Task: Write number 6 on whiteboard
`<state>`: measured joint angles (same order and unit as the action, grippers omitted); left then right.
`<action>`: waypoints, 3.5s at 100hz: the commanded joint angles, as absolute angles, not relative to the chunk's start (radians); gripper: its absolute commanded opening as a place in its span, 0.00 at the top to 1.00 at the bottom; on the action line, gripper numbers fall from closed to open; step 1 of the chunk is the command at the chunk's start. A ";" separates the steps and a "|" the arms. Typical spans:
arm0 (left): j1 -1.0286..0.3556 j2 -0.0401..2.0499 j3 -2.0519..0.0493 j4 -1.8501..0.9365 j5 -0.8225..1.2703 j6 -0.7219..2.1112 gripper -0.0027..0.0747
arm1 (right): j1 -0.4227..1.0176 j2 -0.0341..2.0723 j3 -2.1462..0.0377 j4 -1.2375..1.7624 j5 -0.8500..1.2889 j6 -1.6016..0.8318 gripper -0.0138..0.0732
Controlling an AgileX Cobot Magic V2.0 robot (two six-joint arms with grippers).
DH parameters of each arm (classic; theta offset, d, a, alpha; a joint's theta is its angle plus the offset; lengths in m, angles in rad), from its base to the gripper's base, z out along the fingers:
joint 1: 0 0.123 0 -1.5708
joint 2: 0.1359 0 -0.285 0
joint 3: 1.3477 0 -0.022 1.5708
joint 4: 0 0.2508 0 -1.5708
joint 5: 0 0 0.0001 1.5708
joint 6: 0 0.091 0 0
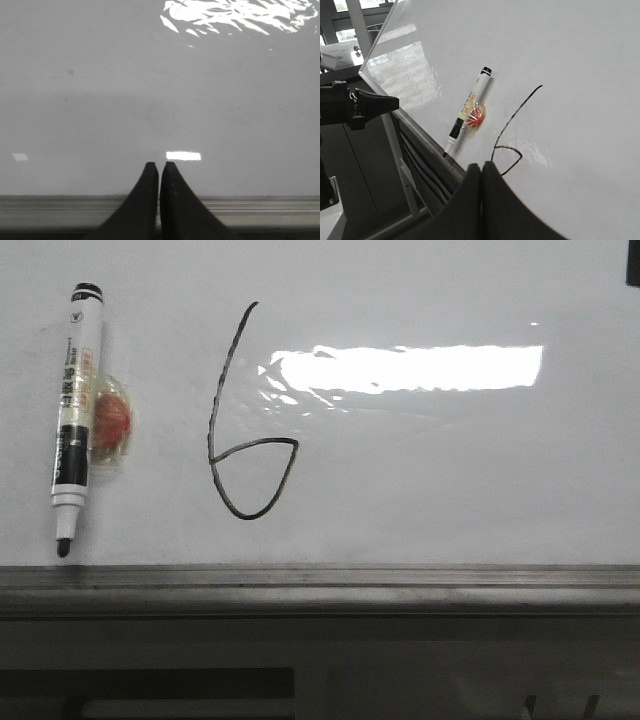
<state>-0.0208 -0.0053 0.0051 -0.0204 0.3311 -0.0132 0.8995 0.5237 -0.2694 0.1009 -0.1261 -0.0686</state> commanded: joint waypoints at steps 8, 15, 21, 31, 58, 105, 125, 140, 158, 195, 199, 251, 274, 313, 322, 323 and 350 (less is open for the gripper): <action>-0.018 -0.033 0.011 -0.023 0.267 -0.021 0.99 | 0.892 0.526 -0.296 0.088 -0.208 -0.079 0.91; -0.018 -0.033 0.011 -0.023 0.267 -0.021 0.99 | 0.892 0.526 -0.296 0.088 -0.208 -0.079 0.91; -0.018 -0.033 0.011 -0.023 0.267 -0.021 0.99 | 0.892 0.526 -0.296 0.088 -0.208 -0.079 0.91; -0.018 -0.033 0.011 -0.023 0.267 -0.021 0.99 | 0.892 0.526 -0.296 0.088 -0.217 -0.079 0.91; -0.018 -0.033 0.011 -0.023 0.267 -0.021 0.99 | 0.892 0.526 -0.296 0.088 -0.227 -0.079 0.91; -0.018 -0.033 0.011 -0.023 0.267 -0.021 0.99 | 0.839 0.526 -0.296 0.088 -0.250 -0.085 0.91; -0.018 -0.033 0.011 -0.023 0.267 -0.021 0.99 | 0.756 0.526 -0.296 0.088 -0.250 -0.085 0.91; -0.018 -0.033 0.011 -0.023 0.267 -0.021 0.99 | 0.685 0.526 -0.296 0.088 -0.250 -0.085 0.91; -0.018 -0.033 0.011 -0.023 0.267 -0.021 0.99 | 0.610 0.526 -0.296 0.088 -0.250 -0.085 0.91; -0.018 -0.033 0.011 -0.023 0.267 -0.021 0.99 | 0.427 0.526 -0.296 0.088 -0.250 -0.085 0.91; -0.018 -0.033 0.011 -0.023 0.267 -0.021 0.99 | 0.403 0.526 -0.296 0.088 -0.250 -0.085 0.91; -0.018 -0.033 0.011 -0.023 0.267 -0.021 0.99 | 0.149 0.526 -0.296 0.088 -0.251 -0.085 0.91; -0.018 -0.033 0.011 -0.023 0.267 -0.021 0.99 | 0.057 0.526 -0.296 0.088 -0.252 -0.085 0.91; -0.018 -0.033 0.011 -0.023 0.267 -0.021 0.99 | 0.055 0.521 -0.296 0.088 -0.252 -0.116 0.91; -0.018 -0.033 0.011 -0.023 0.267 -0.021 0.99 | 0.055 0.501 -0.284 0.088 -0.252 -0.116 0.91; -0.018 -0.033 0.011 -0.023 0.267 -0.021 0.99 | 0.055 0.500 -0.284 0.088 -0.252 -0.116 0.91; -0.018 -0.033 0.011 -0.023 0.267 -0.021 0.99 | 0.055 0.408 -0.198 0.061 -0.256 -0.116 0.91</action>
<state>-0.0208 -0.0053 0.0051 -0.0204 0.3311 -0.0132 0.0625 0.4251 -0.1902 0.0864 -0.1707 -0.1034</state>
